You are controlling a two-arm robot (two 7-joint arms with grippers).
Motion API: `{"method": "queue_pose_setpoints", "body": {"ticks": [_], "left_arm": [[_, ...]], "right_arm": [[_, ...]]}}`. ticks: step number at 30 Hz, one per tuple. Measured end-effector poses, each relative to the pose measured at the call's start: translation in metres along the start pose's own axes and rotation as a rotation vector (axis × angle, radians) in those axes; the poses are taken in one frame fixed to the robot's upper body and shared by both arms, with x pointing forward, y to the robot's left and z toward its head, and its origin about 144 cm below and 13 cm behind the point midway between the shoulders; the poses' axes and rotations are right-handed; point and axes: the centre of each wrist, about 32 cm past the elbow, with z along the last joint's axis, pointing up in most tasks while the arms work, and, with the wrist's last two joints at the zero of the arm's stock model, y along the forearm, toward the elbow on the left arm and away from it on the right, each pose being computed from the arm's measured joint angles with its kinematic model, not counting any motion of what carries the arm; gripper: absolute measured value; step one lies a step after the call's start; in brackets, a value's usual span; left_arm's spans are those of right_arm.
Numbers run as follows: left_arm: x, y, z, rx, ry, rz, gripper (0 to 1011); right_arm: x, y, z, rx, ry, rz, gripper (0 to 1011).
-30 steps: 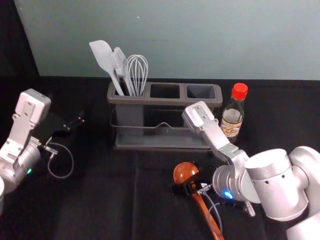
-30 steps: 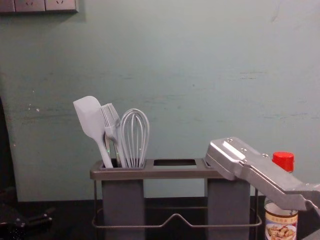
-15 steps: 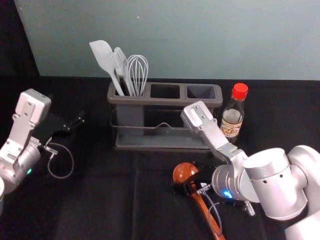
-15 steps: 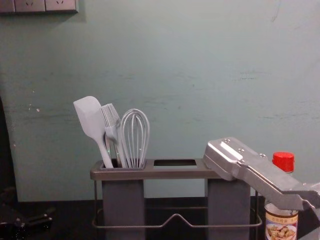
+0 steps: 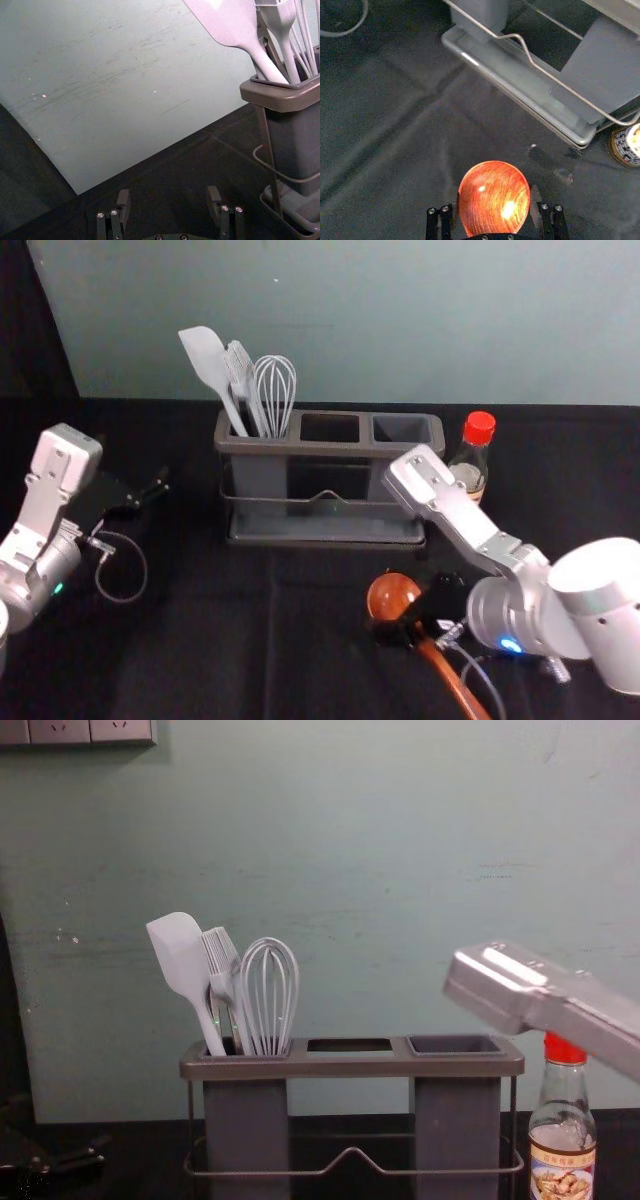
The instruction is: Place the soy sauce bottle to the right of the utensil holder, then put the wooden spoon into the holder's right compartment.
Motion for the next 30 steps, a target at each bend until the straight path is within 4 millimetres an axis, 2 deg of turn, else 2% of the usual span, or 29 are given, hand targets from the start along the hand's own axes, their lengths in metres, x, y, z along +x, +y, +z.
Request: {"method": "queue_pose_setpoints", "body": {"ticks": [5,14,22,30], "left_arm": [[0.000,0.000,0.000,0.000,0.000,0.000,1005],[0.000,0.000,0.000,0.000,0.000,0.000,1005],[0.000,0.000,0.000,0.000,0.000,0.000,1005],[0.000,0.000,0.000,0.000,0.000,0.000,1005]], "right_arm": [[0.007,-0.020,-0.013,0.033,-0.093,0.007,840],[0.027,-0.050,-0.052,0.314,-0.137,-0.010,840],[0.027,-0.052,-0.081,0.618,-0.198,-0.062,840],[0.016,-0.050,-0.100,0.821,-0.231,-0.158,840]]}}
